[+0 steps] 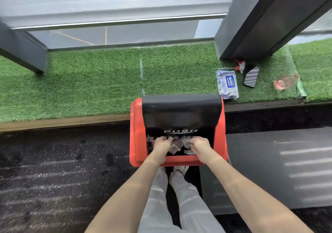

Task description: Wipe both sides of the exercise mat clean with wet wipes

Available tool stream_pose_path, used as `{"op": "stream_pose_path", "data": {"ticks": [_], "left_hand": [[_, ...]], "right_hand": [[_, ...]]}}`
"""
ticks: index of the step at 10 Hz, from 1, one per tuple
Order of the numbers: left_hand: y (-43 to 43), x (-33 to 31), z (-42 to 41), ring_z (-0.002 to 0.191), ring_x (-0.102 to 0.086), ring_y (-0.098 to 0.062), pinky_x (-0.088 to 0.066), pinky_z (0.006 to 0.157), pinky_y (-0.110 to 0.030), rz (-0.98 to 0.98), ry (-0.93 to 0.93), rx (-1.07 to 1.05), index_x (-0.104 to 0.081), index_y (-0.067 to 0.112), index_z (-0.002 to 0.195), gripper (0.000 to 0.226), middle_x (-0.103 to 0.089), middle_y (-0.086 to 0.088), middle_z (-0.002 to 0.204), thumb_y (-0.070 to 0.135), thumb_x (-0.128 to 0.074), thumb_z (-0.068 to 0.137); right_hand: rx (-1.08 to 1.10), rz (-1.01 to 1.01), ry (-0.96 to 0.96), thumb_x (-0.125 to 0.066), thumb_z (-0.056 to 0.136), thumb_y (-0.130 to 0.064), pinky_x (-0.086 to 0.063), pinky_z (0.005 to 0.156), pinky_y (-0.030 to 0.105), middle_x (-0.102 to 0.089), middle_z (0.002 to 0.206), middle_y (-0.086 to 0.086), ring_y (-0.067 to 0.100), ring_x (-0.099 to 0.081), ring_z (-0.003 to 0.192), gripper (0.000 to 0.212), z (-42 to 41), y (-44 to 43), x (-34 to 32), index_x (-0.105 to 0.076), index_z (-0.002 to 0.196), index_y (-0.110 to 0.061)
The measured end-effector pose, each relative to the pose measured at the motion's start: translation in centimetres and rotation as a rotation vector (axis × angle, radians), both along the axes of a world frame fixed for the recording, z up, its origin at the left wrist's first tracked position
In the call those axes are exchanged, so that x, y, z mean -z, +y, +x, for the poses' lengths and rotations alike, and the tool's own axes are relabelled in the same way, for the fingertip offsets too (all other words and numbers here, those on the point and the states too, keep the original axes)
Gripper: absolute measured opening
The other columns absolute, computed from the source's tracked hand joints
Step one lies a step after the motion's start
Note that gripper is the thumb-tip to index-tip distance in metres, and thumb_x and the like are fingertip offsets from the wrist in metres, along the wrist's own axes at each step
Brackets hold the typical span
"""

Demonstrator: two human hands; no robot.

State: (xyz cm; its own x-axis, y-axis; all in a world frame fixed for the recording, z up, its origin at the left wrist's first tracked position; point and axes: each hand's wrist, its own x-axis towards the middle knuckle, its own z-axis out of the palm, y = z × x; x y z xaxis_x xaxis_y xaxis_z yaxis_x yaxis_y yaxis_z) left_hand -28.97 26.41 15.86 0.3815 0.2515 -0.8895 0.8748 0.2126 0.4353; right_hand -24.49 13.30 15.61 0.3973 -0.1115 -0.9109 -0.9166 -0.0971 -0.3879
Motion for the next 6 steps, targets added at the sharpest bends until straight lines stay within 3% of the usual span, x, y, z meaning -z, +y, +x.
{"op": "stream_pose_path", "data": {"ticks": [1, 2, 3, 4, 5, 6], "left_hand": [[0.2, 0.2, -0.1, 0.078, -0.058, -0.021, -0.045, 0.082, -0.031, -0.003, 0.014, -0.016, -0.062, 0.003, 0.098, 0.013, -0.065, -0.016, 0.096, 0.0, -0.05, 0.096], [0.3, -0.3, -0.4, 0.062, -0.048, -0.01, -0.042, 0.059, -0.017, 0.017, 0.021, -0.046, -0.051, 0.011, 0.075, 0.027, -0.056, -0.006, 0.078, -0.003, -0.044, 0.098], [0.5, -0.6, -0.8, 0.065, -0.045, -0.014, -0.036, 0.057, -0.024, 0.018, 0.041, -0.065, -0.042, 0.019, 0.069, 0.035, -0.047, -0.001, 0.072, -0.001, -0.046, 0.097], [0.9, -1.3, -1.1, 0.085, -0.051, -0.02, -0.042, 0.072, -0.028, -0.02, 0.018, -0.026, -0.056, 0.016, 0.092, 0.013, -0.055, -0.005, 0.088, 0.006, -0.049, 0.097], [2.3, -3.7, -0.9, 0.079, -0.062, -0.013, -0.046, 0.066, -0.023, -0.116, -0.006, 0.02, -0.065, 0.015, 0.095, 0.016, -0.066, 0.003, 0.091, 0.016, -0.05, 0.099], [5.1, -7.5, -0.3, 0.085, -0.069, -0.015, -0.048, 0.071, -0.025, -0.19, -0.07, 0.014, -0.068, 0.015, 0.102, 0.025, -0.076, 0.004, 0.094, 0.026, -0.046, 0.103]], "right_hand": [[0.011, -0.03, 0.011, -0.056, 0.089, 0.006, -0.047, 0.066, 0.027, -0.052, 0.067, 0.007, 0.014, -0.047, 0.06, 0.011, 0.0, 0.4, 0.2, -0.062, 0.095, -0.002], [0.01, -0.044, 0.007, -0.056, 0.091, 0.003, -0.052, 0.081, 0.033, -0.065, 0.096, 0.02, 0.026, -0.064, 0.082, 0.015, -0.1, 0.4, 0.2, -0.063, 0.104, 0.003], [0.017, -0.051, 0.026, -0.057, 0.089, 0.003, -0.039, 0.106, 0.047, -0.058, 0.121, 0.031, 0.044, -0.048, 0.124, 0.023, -0.4, 0.4, -1.0, -0.06, 0.11, 0.012], [-0.047, 0.011, 0.048, -0.059, 0.077, 0.0, -0.055, 0.07, 0.027, -0.054, 0.078, 0.017, 0.04, -0.063, 0.106, 0.005, -0.8, -0.2, -2.0, -0.056, 0.074, -0.003], [-0.176, 0.021, 0.007, -0.054, 0.089, 0.0, -0.053, 0.088, 0.041, -0.063, 0.106, 0.033, 0.037, -0.065, 0.098, 0.023, -0.2, -1.2, -4.7, -0.061, 0.107, 0.013], [-0.218, 0.091, -0.089, -0.059, 0.093, -0.012, -0.054, 0.072, 0.027, -0.071, 0.093, 0.015, 0.021, -0.067, 0.078, 0.021, 0.5, -3.3, -8.9, -0.067, 0.108, 0.001]]}}
